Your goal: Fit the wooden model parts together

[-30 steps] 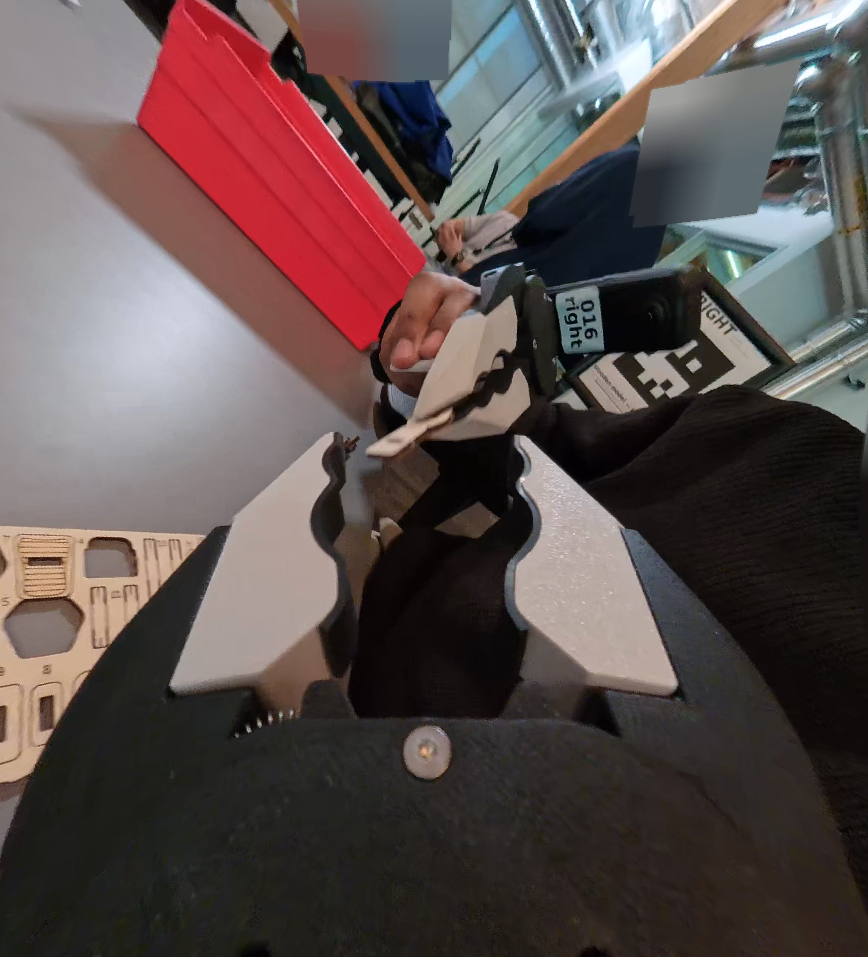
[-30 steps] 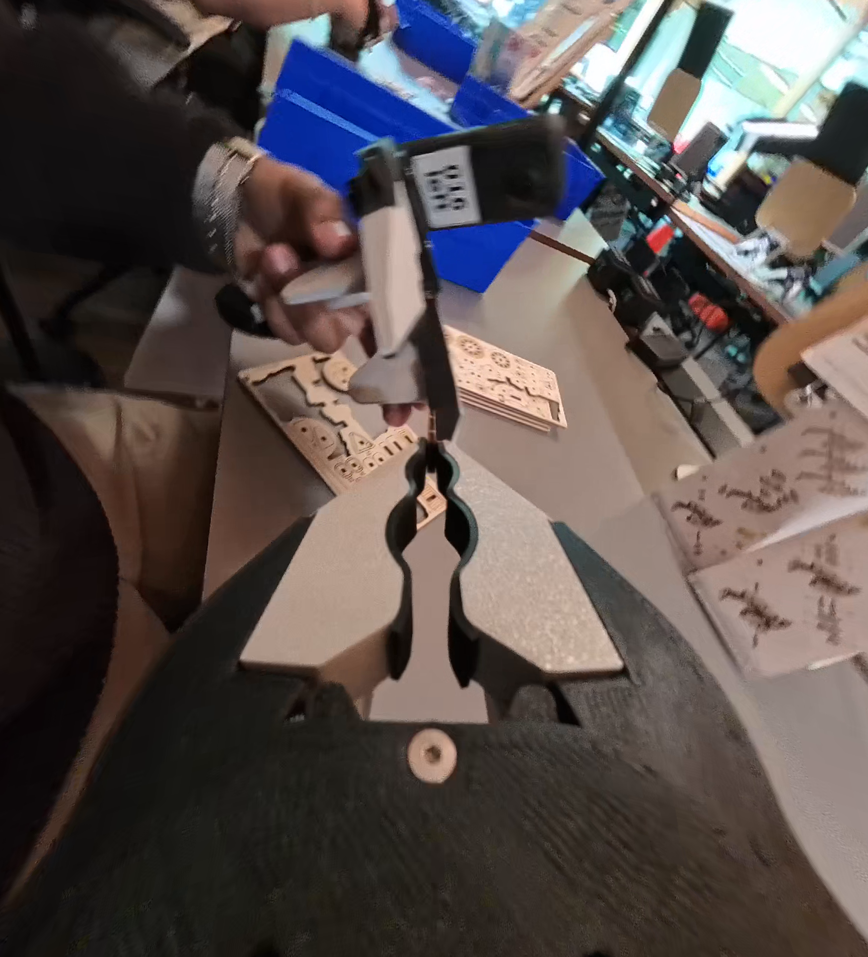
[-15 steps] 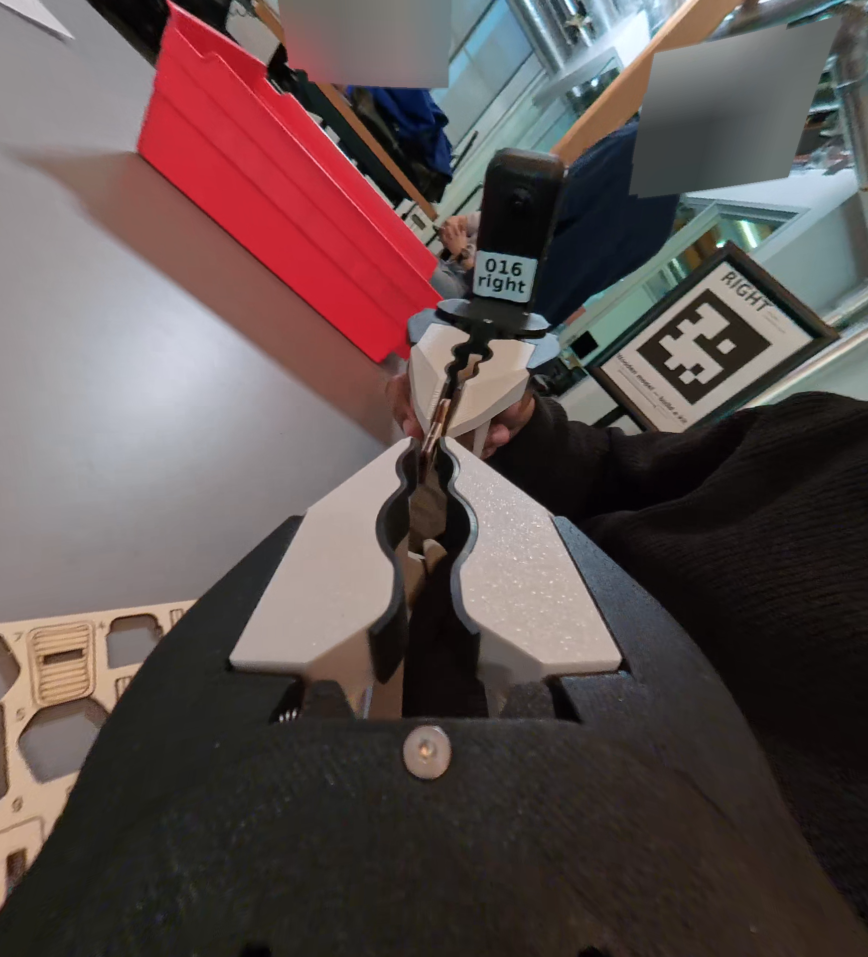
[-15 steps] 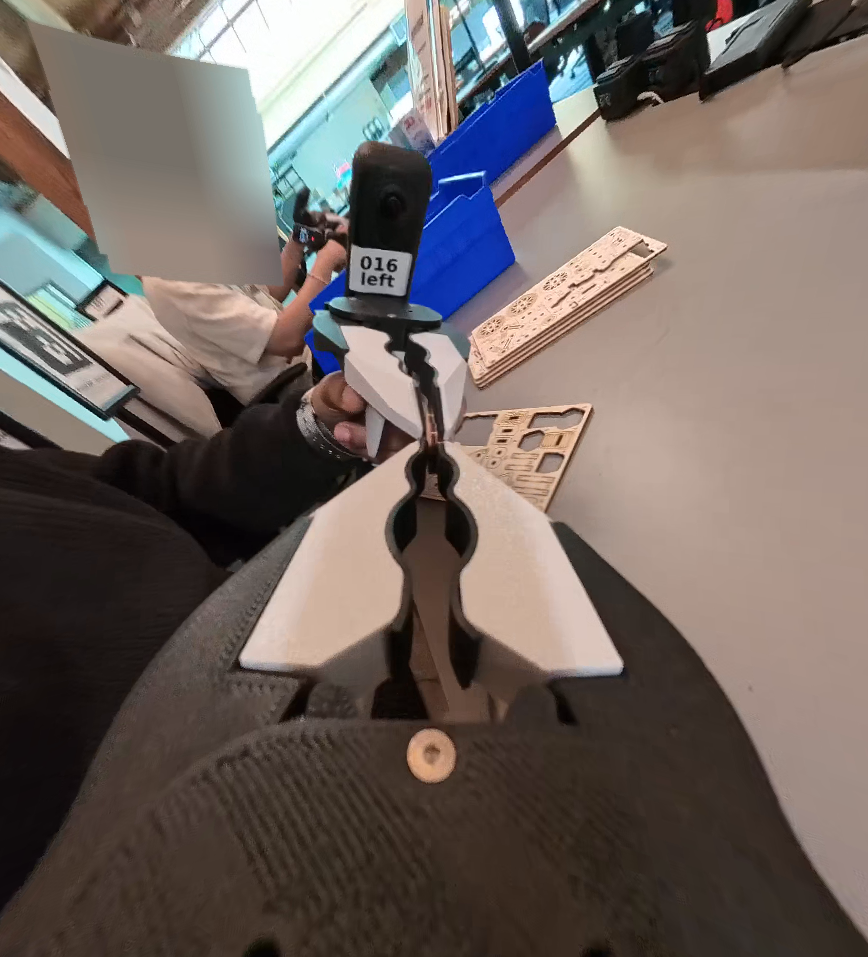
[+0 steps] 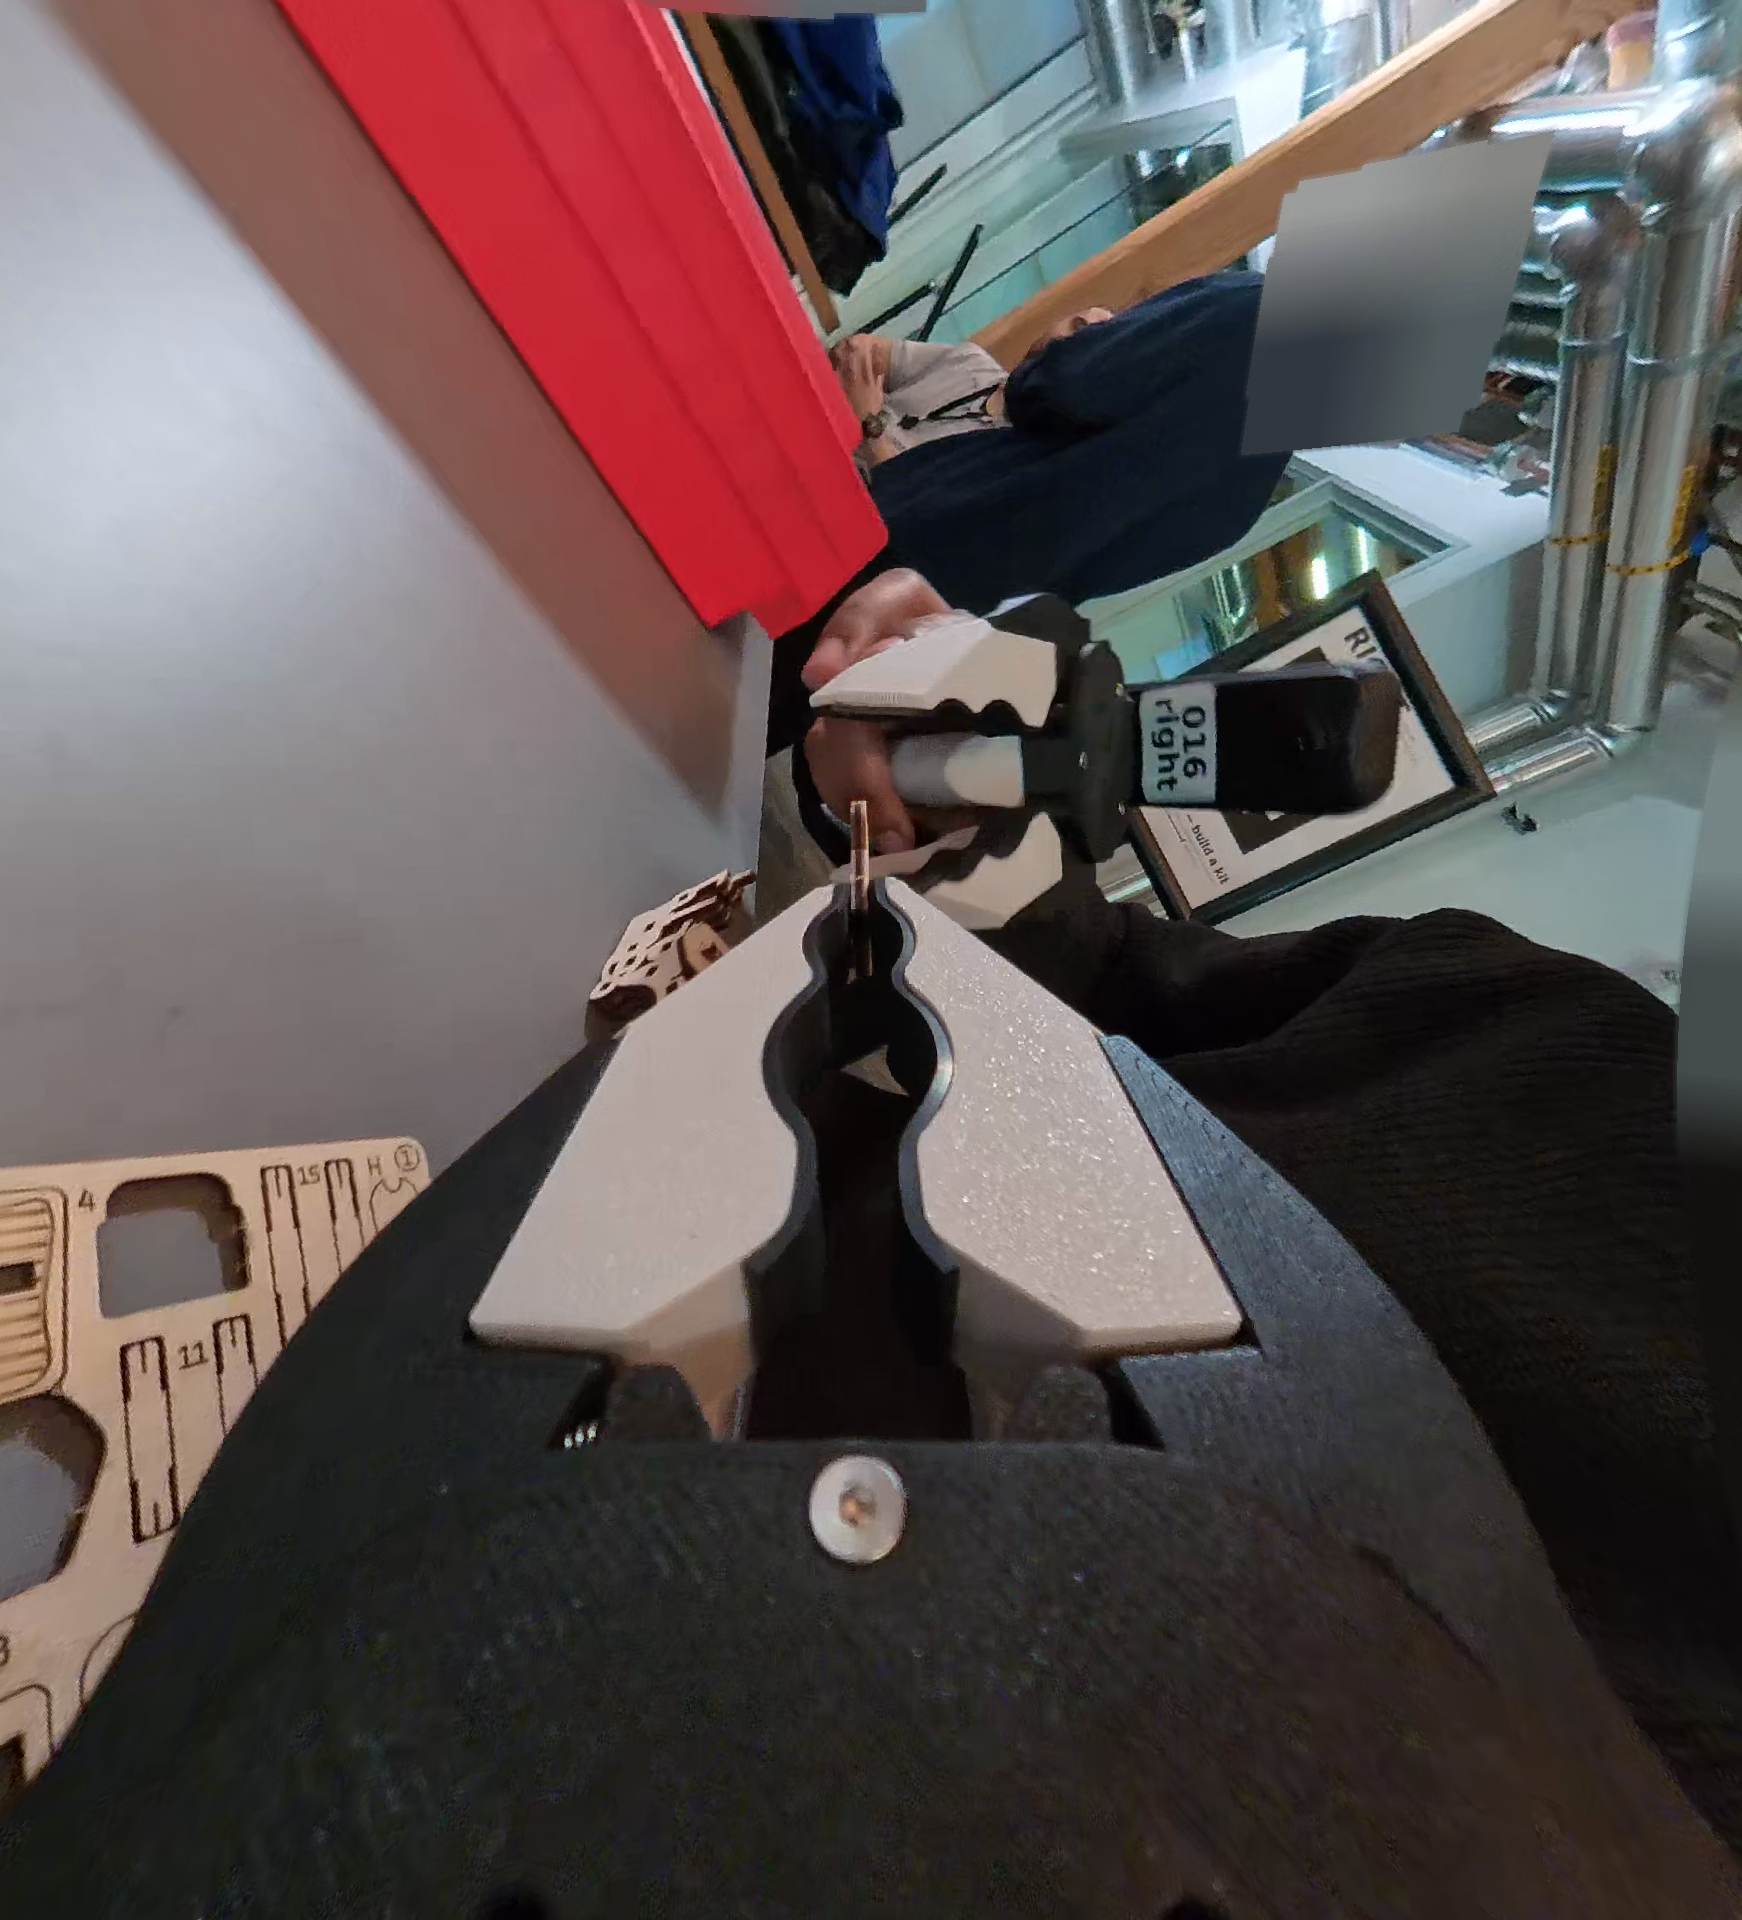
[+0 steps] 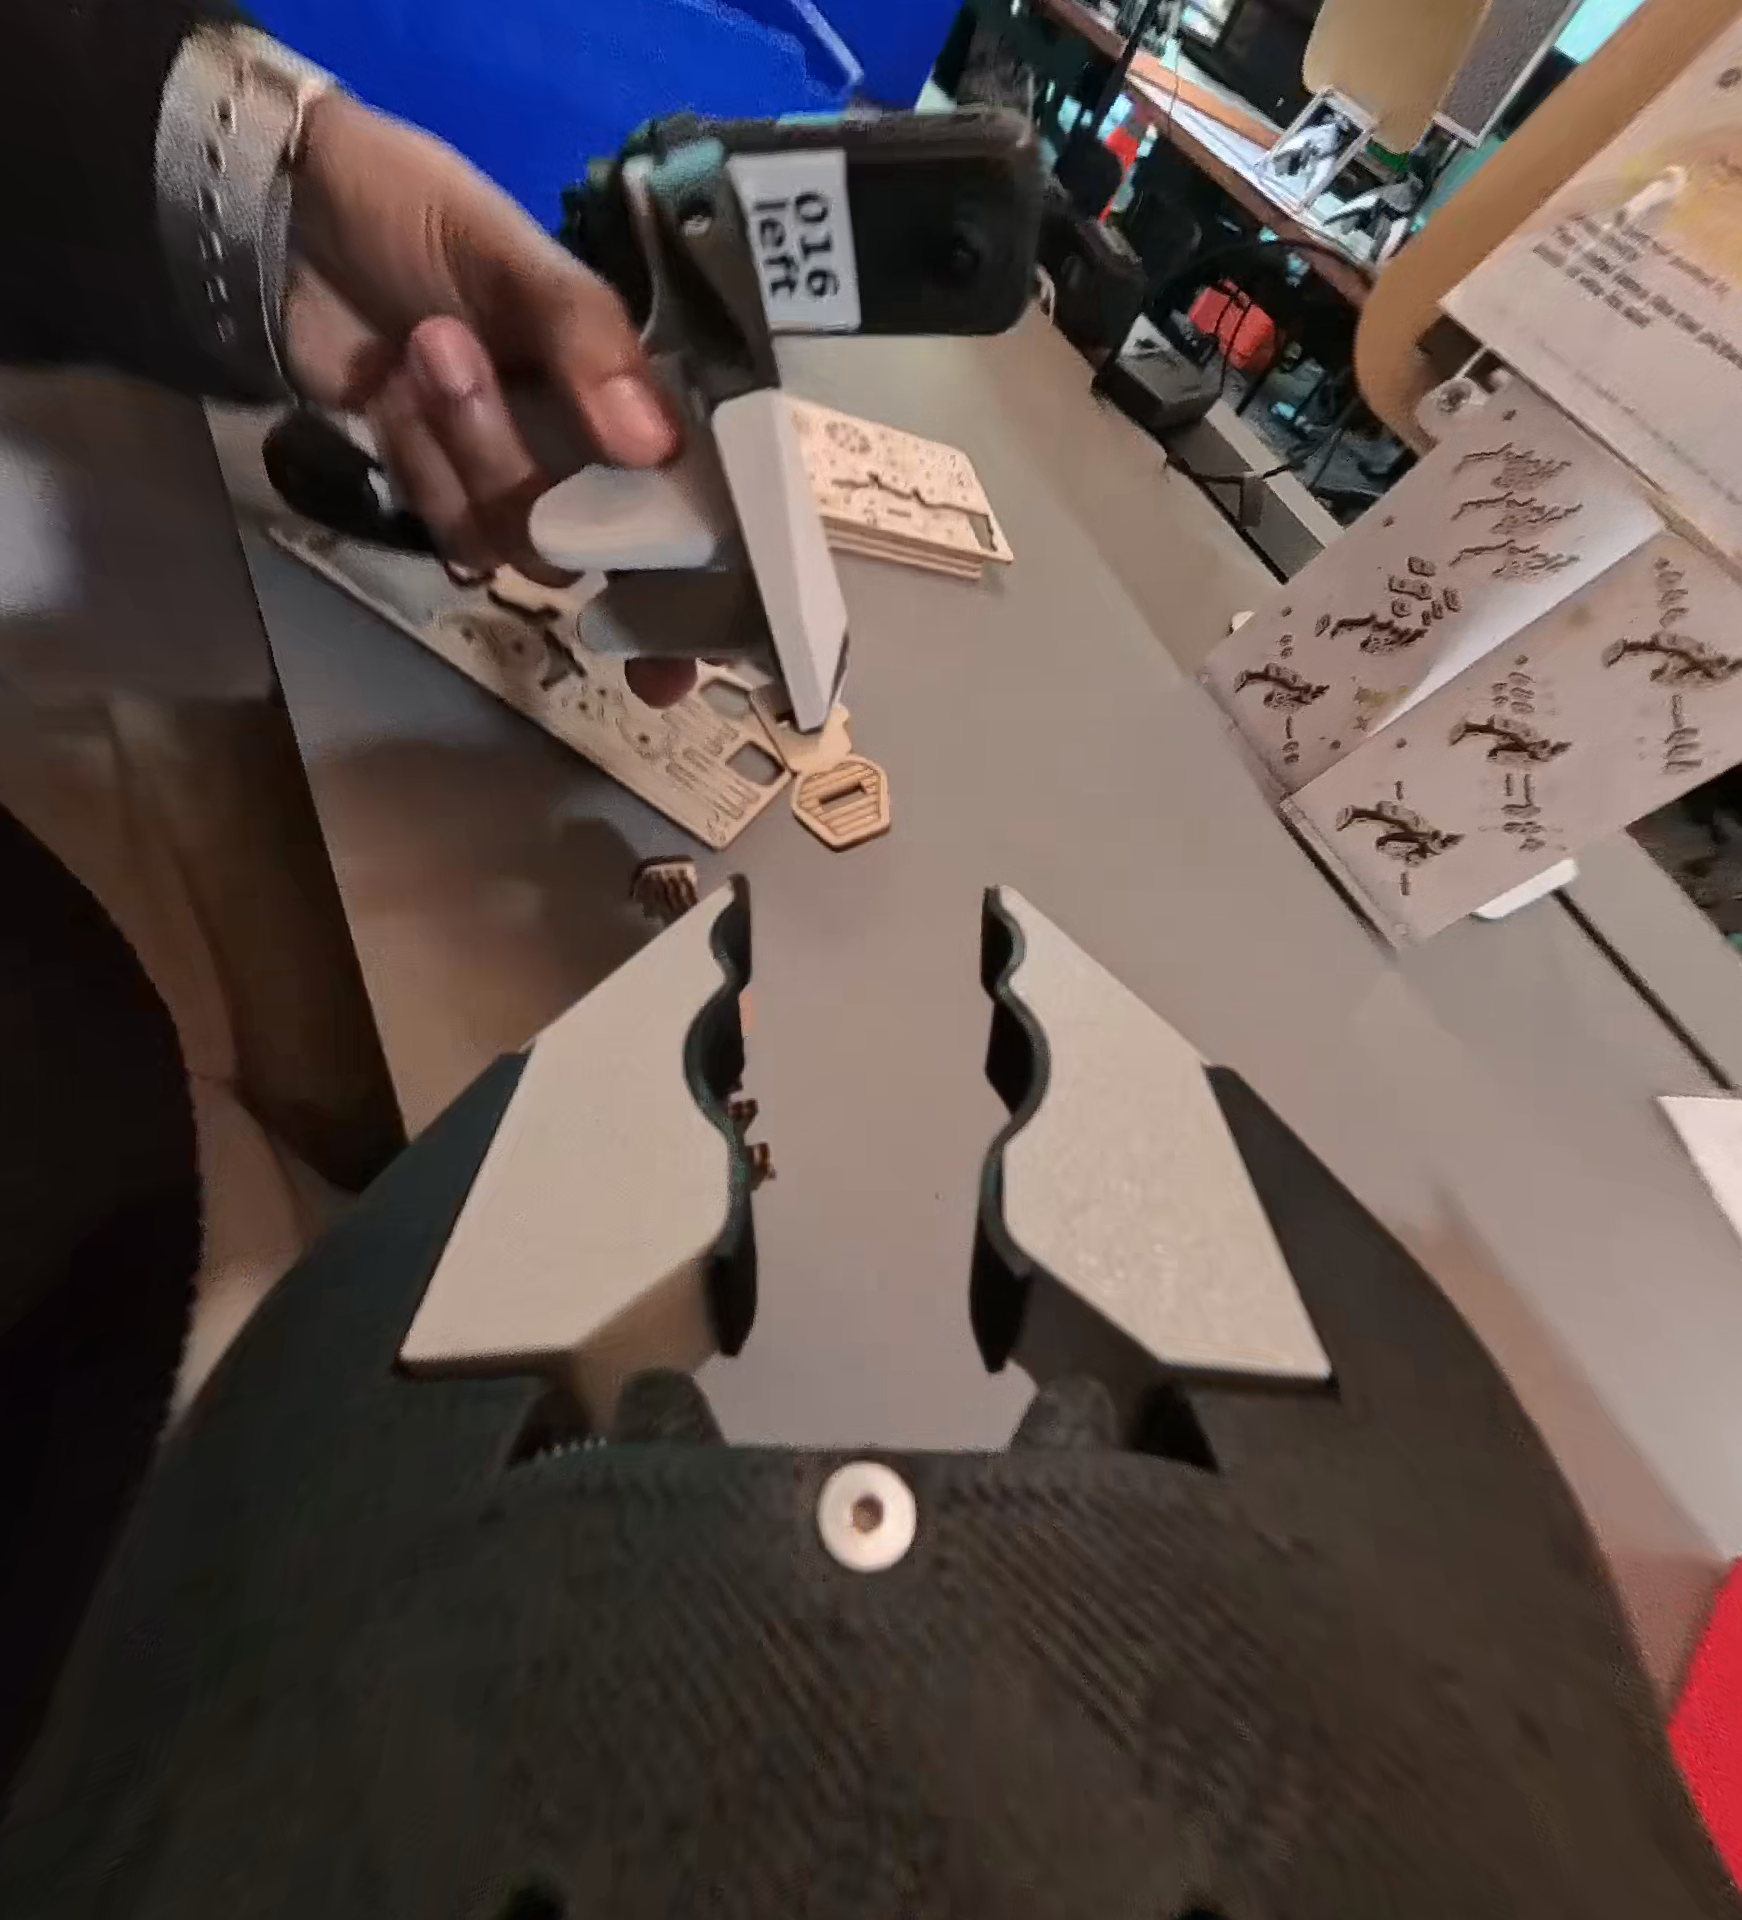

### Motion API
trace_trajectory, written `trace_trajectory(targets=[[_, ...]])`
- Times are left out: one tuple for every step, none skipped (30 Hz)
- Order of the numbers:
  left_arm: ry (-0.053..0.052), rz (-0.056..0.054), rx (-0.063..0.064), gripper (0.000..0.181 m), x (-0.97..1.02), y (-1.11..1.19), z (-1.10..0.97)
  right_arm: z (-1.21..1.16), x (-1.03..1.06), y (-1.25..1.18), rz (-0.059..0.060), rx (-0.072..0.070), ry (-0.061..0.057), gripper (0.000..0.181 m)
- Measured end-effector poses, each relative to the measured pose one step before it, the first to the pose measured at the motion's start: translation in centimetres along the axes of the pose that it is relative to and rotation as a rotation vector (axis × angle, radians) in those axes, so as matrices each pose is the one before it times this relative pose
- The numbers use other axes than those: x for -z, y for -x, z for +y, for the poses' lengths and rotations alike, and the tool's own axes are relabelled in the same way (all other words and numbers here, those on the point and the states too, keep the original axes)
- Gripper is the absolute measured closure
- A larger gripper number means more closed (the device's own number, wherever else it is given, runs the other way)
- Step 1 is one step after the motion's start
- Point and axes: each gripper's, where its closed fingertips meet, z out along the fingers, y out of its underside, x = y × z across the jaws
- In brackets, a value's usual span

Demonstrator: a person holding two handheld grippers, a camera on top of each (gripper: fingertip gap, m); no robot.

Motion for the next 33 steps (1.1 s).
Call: trace_trajectory(targets=[[0.0084, -0.0075, 0.006, 0.181, -0.111, 0.169, 0.183, 0.25, -0.216, 0.292, 0.0058, 0.041, 0.0187, 0.135], [0.0092, -0.0108, 0.0015, 0.181, -0.123, 0.146, 0.185, 0.149, -0.208, 0.216, 0.008, 0.0344, 0.0146, 0.135], [0.0097, -0.0103, -0.0014, 0.181, -0.121, 0.091, 0.187, 0.008, -0.143, 0.231, 0.004, 0.0353, 0.0081, 0.136], [0.0082, -0.0048, -0.0024, 0.181, -0.097, -0.002, 0.167, -0.151, -0.059, 0.18, 0.0056, 0.0331, 0.0006, 0.139], [0.0067, -0.001, -0.0006, 0.181, -0.084, -0.049, 0.136, -0.207, -0.008, 0.12, 0.0054, 0.0276, -0.0029, 0.142], [0.0064, -0.0021, 0.0016, 0.181, -0.071, -0.002, 0.128, -0.197, 0.01, 0.119, 0.0028, 0.0209, -0.0032, 0.145], [0.0037, 0.0005, -0.0001, 0.181, -0.06, -0.021, 0.083, -0.16, 0.02, 0.066, 0.0017, 0.0126, -0.0028, 0.148], [0.0026, 0.0044, 0.0017, 0.181, -0.04, -0.054, 0.074, -0.086, -0.015, 0.074, -0.001, 0.0059, -0.0004, 0.149], [0.002, 0.0043, 0.0044, 0.181, -0.026, -0.05, 0.05, -0.022, -0.013, 0.075, -0.0033, 0.0028, 0.0007, 0.15], [0.0021, 0.004, 0.0029, 0.181, -0.028, -0.041, 0.063, -0.035, -0.006, 0.054, -0.0012, 0.0026, -0.0017, 0.153], [0.0026, 0.0023, 0.001, 0.181, -0.025, -0.037, 0.069, -0.081, 0.003, 0.025, 0.0007, 0.0035, -0.005, 0.156], [0.0027, 0.0025, 0.0001, 0.181, -0.031, -0.054, 0.065, -0.083, 0.027, 0.07, -0.0022, 0.0041, -0.0045, 0.158], [-0.001, 0.0026, 0.0002, 0.181, -0.008, -0.062, -0.011, -0.081, 0.016, 0.09, -0.0038, 0.0046, -0.0024, 0.162], [-0.0039, 0.0035, 0.0004, 0.181, 0.024, -0.067, -0.059, -0.063, 0.017, 0.047, -0.0003, 0.0046, -0.0016, 0.163], [0.0019, 0.0003, -0.0019, 0.181, -0.002, -0.014, 0.027, -0.025, 0.009, 0.024, 0.0002, 0.0045, 0.0001, 0.163], [0.0026, -0.0032, -0.0055, 0.181, -0.023, 0.018, 0.048, 0.035, 0.007, 0.029, -0.002, 0.0024, 0.0031, 0.163], [-0.0023, -0.0052, -0.0061, 0.18, -0.052, 0.046, -0.013, 0.075, -0.001, -0.02, -0.0006, -0.0023, 0.0053, 0.163], [-0.0068, -0.0054, -0.0059, 0.18, -0.042, 0.03, -0.102, 0.076, 0.027, -0.077, 0.0016, -0.0068, 0.0051, 0.163], [-0.0086, -0.0086, -0.006, 0.17, -0.008, 0.071, -0.135, 0.061, 0.057, -0.132, 0.0024, -0.0111, 0.0032, 0.163], [-0.0069, -0.0161, -0.0072, 0.156, 0.046, 0.153, -0.13, 0.035, 0.091, -0.178, 0.0025, -0.0164, 0.0012, 0.163], [-0.0057, -0.0193, -0.0143, 0.143, 0.091, 0.179, -0.109, 0.006, 0.13, -0.178, 0.0011, -0.023, 0.0001, 0.163], [-0.0035, -0.0222, -0.02, 0.138, 0.135, 0.192, -0.055, 0.018, 0.143, -0.193, -0.0001, -0.0292, 0.0017, 0.163], [0.001, -0.0247, -0.0261, 0.135, 0.141, 0.225, 0.032, 0.107, 0.141, -0.163, 0.001, -0.0336, 0.0084, 0.163], [0.0095, -0.023, -0.0333, 0.132, 0.106, 0.171, 0.169, 0.202, 0.125, -0.09, -0.0012, -0.0356, 0.0164, 0.163], [0.0172, -0.019, -0.0373, 0.13, 0.054, 0.084, 0.316, 0.277, 0.113, 0.023, -0.0035, -0.0359, 0.0188, 0.163], [0.02, -0.0235, -0.0362, 0.129, 0.001, 0.151, 0.372, 0.3, 0.103, 0.082, -0.0015, -0.0368, 0.0181, 0.163], [0.0217, -0.0344, -0.0374, 0.128, -0.035, 0.324, 0.407, 0.302, 0.107, 0.19, -0.0044, -0.0352, 0.0154, 0.163], [0.0175, -0.0343, -0.0418, 0.129, -0.052, 0.3, 0.345, 0.26, 0.096, 0.323, -0.0099, -0.0303, 0.0102, 0.163], [0.017, -0.0255, -0.0396, 0.129, -0.077, 0.161, 0.294, 0.236, 0.074, 0.35, -0.0097, -0.0256, 0.0066, 0.163], [0.0197, -0.0291, -0.0388, 0.131, -0.091, 0.224, 0.276, 0.255, 0.03, 0.292, -0.0069, -0.021, 0.0078, 0.163], [0.0205, -0.0368, -0.0414, 0.133, -0.127, 0.307, 0.276, 0.301, -0.028, 0.24, -0.0052, -0.0142, 0.0115, 0.163], [0.0208, -0.0299, -0.0409, 0.134, -0.134, 0.192, 0.315, 0.341, -0.078, 0.144, -0.0016, -0.0071, 0.0138, 0.163], [0.022, -0.033, -0.0311, 0.135, -0.163, 0.252, 0.331, 0.294, -0.113, 0.076, 0.0001, -0.0023, 0.0121, 0.163]])
